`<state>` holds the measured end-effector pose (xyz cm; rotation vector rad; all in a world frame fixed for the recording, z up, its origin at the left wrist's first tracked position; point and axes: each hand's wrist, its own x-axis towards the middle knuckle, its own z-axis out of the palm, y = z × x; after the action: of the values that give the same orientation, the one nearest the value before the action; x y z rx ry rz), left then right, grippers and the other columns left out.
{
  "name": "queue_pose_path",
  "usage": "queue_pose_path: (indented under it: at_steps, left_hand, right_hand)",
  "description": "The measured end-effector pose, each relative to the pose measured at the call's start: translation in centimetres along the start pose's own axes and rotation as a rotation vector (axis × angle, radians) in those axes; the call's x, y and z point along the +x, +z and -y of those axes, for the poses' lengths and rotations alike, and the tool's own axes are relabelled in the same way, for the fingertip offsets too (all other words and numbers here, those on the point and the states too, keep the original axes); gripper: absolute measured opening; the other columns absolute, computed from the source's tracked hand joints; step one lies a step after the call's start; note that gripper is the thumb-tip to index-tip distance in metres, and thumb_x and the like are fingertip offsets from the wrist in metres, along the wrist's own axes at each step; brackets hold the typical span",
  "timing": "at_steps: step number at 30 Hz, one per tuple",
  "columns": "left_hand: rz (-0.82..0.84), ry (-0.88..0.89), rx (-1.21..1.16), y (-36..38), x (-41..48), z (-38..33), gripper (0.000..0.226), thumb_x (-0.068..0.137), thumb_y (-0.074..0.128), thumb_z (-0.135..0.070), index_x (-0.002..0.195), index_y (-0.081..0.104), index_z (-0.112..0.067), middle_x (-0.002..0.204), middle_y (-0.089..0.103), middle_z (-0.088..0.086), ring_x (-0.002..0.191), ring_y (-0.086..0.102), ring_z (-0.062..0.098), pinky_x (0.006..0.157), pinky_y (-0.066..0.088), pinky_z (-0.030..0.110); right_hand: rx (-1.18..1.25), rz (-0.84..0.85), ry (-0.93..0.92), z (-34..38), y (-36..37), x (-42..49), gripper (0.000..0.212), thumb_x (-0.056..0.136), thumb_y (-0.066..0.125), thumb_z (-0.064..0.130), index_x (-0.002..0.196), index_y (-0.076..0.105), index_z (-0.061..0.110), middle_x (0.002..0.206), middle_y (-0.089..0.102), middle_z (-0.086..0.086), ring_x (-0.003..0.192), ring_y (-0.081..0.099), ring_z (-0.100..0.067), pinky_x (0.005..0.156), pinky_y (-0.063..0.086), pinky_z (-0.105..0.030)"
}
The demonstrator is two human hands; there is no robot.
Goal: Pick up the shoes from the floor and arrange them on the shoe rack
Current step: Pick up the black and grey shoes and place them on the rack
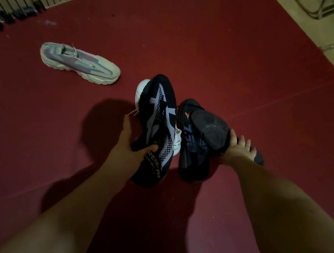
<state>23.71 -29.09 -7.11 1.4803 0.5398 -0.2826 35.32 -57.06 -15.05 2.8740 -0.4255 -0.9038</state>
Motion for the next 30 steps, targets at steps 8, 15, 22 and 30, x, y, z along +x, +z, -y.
queue_pose_path:
  at_steps: [8,15,22,30]
  left_hand:
    - [0.218,0.169,0.205,1.0,0.3,1.9,0.074,0.096,0.049,-0.005,0.139,0.016,-0.056,0.144,0.031,-0.021,0.129,0.033,-0.006,0.107,0.028,0.012]
    - [0.06,0.063,-0.269,1.7,-0.7,2.3,0.059,0.094,0.035,0.013,0.135,0.032,-0.03,0.127,0.05,-0.012,0.113,0.05,0.006,0.083,0.047,0.006]
    - [-0.067,0.006,-0.388,-0.2,-1.8,3.2,0.056,0.092,0.038,0.012,0.134,0.047,-0.023,0.127,0.056,-0.01,0.107,0.056,0.001,0.096,0.044,0.015]
    - [-0.147,0.048,-0.342,-4.5,-2.9,2.1,0.055,0.095,0.037,0.006,0.134,0.047,-0.031,0.118,0.06,-0.022,0.104,0.059,-0.005,0.098,0.045,0.02]
  right_hand:
    - [0.071,-0.117,-0.204,-1.3,-1.2,-0.4,0.087,0.076,0.062,0.057,0.144,0.016,0.028,0.126,0.054,-0.013,0.114,0.053,-0.035,0.101,0.038,-0.046]
    - [1.54,0.482,-0.112,-2.2,-1.0,-5.5,0.039,0.089,0.048,0.042,0.116,0.063,0.019,0.117,0.066,-0.012,0.104,0.063,-0.027,0.092,0.048,-0.043]
    - [1.805,0.608,-0.22,0.1,-0.6,-8.0,0.029,0.093,0.041,0.02,0.104,0.067,0.012,0.092,0.075,-0.005,0.08,0.072,-0.017,0.067,0.059,-0.029]
    - [1.506,0.793,-0.318,4.2,2.2,-9.9,0.034,0.087,0.056,0.018,0.12,0.055,0.012,0.095,0.07,-0.006,0.079,0.068,-0.02,0.068,0.057,-0.036]
